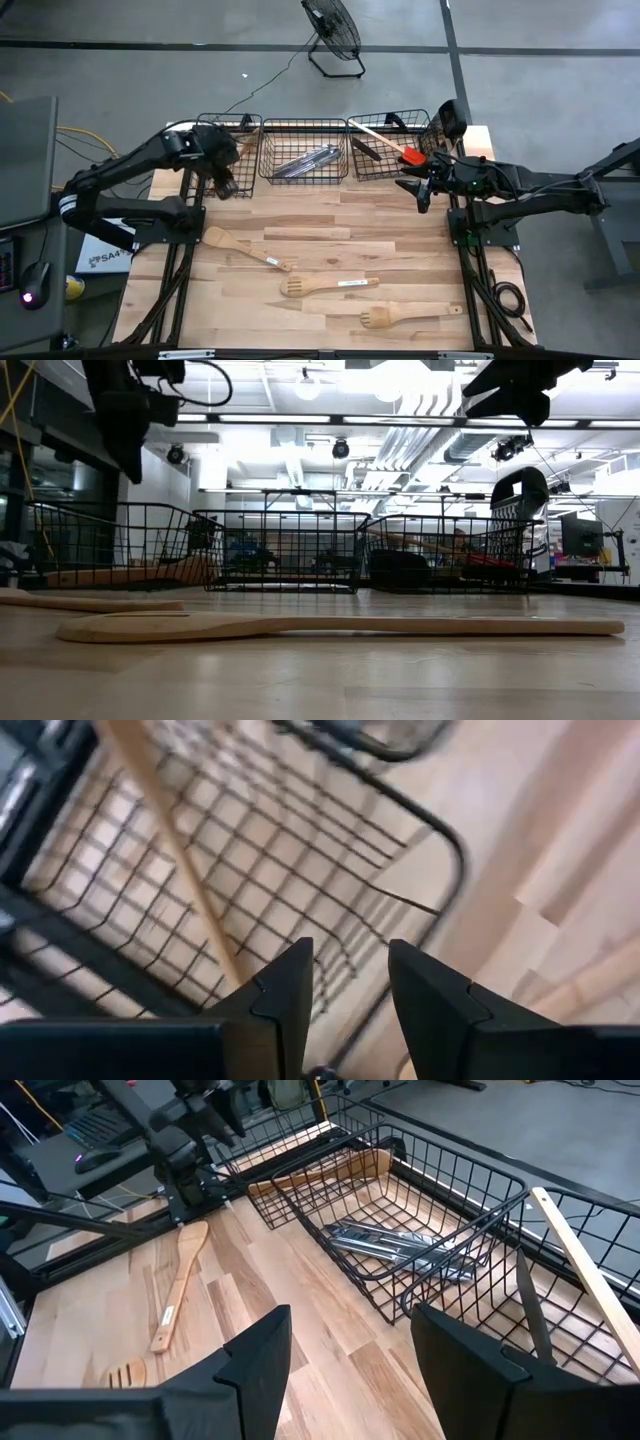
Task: Pick & Place Kitchen Items
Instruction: Put the wooden spatula into the left wire basket
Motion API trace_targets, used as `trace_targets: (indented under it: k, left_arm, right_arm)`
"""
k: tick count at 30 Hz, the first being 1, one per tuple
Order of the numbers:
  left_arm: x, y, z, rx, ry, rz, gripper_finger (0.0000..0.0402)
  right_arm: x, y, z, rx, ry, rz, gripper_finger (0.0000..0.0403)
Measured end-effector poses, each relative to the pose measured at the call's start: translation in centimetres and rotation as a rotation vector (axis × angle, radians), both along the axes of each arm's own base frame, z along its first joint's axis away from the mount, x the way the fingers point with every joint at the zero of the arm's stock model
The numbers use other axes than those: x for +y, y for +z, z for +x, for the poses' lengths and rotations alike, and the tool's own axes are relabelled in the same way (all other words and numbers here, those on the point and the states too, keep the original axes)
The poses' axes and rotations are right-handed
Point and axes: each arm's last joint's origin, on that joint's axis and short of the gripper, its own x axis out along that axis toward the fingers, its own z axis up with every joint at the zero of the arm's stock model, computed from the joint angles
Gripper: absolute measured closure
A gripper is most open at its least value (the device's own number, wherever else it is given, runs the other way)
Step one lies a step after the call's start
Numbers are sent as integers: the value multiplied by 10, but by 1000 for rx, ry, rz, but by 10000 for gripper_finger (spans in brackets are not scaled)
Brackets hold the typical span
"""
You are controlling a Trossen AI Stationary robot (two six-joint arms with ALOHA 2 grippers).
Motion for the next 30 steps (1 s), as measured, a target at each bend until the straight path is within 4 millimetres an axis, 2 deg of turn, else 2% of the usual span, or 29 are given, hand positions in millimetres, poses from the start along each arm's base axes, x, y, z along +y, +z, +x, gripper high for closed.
trace_targets:
  k: [9, 21, 30]
  left_arm:
    - [-24, -1, 15, 6, -197, 5, 273]
    - [-53, -2, 22, -4, -373, -18, 272]
    - [-66, -3, 30, -10, -459, -18, 272]
  right_arm:
    - [1, 0, 0, -2, 13, 13, 203]
    - [1, 0, 0, -2, 18, 15, 203]
    - [1, 0, 0, -1, 20, 12, 203]
